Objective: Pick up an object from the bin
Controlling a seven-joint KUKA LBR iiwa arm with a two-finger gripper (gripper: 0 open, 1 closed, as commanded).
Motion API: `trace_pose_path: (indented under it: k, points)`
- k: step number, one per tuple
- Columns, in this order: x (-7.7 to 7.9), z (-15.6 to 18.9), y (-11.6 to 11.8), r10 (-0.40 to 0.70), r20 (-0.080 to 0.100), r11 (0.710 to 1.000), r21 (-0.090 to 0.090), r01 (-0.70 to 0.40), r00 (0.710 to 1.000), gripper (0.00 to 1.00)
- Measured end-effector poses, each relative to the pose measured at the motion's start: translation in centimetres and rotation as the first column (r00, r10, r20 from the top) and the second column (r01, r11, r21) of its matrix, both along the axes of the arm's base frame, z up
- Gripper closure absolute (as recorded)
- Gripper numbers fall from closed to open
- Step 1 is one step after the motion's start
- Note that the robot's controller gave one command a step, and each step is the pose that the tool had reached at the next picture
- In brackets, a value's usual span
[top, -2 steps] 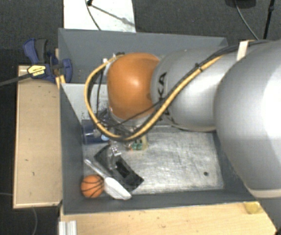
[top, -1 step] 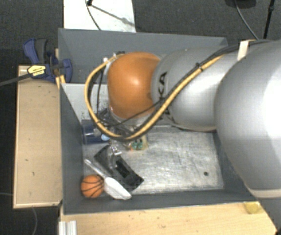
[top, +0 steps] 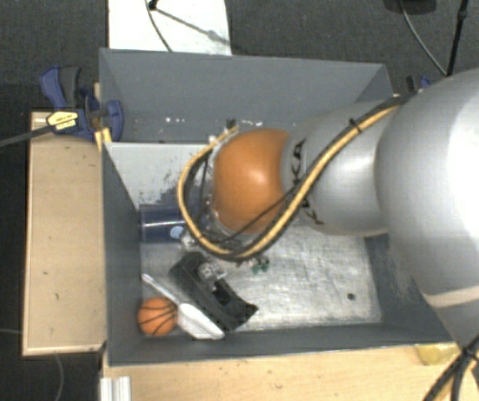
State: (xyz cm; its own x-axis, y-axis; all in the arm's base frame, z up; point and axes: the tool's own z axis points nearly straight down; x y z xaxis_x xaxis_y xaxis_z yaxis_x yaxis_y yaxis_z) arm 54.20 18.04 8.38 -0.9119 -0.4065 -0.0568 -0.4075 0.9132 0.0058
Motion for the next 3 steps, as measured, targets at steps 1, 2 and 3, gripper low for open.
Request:
trace_pose_path:
  k: [1,2,3]
  points:
    - [0.0,0.0,0.0,-0.001,0.000,1.000,0.000,0.001,1.000,1.00]
    - [-0.1,0.2,0.0,-0.001,-0.005,1.000,-0.002,0.001,1.000,1.00]
    - [1.9,2.5,0.1,-0.053,-0.039,0.998,-0.024,0.052,0.998,1.00]
